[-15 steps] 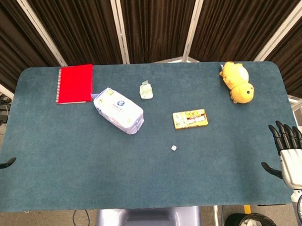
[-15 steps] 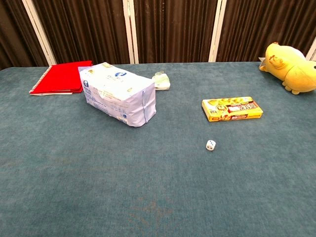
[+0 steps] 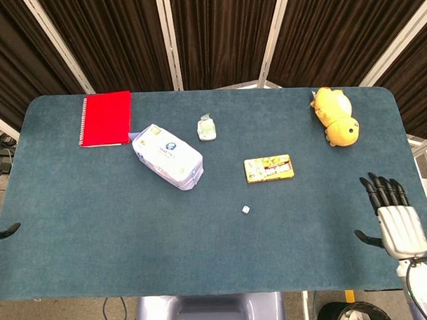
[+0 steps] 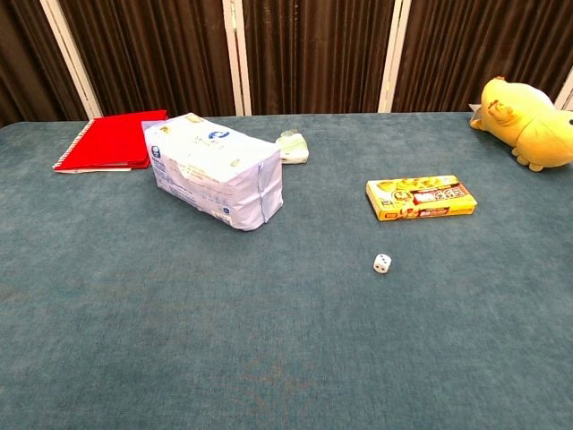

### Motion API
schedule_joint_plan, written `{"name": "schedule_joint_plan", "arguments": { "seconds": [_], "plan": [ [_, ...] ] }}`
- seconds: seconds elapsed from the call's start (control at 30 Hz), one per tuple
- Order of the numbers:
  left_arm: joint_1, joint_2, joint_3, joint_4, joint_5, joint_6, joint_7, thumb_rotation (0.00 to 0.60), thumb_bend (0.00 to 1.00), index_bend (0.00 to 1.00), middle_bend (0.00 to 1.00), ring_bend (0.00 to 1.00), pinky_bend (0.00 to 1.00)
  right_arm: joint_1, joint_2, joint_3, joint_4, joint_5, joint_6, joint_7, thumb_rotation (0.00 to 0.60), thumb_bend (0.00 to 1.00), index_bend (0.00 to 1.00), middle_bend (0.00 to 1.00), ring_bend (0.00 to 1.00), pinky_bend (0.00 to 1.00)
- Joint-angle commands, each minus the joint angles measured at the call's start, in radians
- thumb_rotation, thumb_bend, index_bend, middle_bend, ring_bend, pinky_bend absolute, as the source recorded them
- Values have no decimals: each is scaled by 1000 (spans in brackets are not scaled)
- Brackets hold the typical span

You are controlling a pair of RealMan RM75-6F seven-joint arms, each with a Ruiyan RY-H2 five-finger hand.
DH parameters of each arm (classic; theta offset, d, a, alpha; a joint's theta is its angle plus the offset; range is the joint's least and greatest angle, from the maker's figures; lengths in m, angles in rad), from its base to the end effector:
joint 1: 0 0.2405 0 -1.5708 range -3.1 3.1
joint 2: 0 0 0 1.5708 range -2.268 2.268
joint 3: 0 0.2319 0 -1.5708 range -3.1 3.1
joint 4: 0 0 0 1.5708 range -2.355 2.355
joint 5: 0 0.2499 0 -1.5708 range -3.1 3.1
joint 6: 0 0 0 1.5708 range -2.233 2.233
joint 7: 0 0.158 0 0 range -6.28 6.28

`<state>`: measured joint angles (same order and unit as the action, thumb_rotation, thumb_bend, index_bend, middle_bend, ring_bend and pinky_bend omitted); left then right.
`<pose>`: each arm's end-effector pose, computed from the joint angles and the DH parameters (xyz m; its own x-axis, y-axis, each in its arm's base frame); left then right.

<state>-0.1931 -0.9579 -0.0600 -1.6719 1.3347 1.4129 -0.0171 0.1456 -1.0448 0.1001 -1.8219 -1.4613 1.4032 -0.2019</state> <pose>-0.3118 0.2322 0.1601 0.4502 0.0037 0.8929 0.8913 0.0592 -0.4496 -0.2542 -0.2205 0.1102 0.4513 -0.0201 0.8921 -0.8912 -0.0616 0.4495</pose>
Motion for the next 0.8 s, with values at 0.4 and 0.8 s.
{"name": "schedule_joint_plan", "arguments": {
  "seconds": [0.4, 0.8],
  "plan": [
    [-25, -18, -16, 23, -12, -54, 23, 600, 0, 0, 0, 0, 0, 350, -2, 30, 10, 3, -537, 14, 600, 483, 0, 868, 845, 1000],
    [-29, -26, -27, 32, -26, -74, 30, 600, 0, 0, 0, 0, 0, 500, -151, 34, 70, 194, -709, -143, 600, 483, 0, 869, 848, 1000]
  ]
}}
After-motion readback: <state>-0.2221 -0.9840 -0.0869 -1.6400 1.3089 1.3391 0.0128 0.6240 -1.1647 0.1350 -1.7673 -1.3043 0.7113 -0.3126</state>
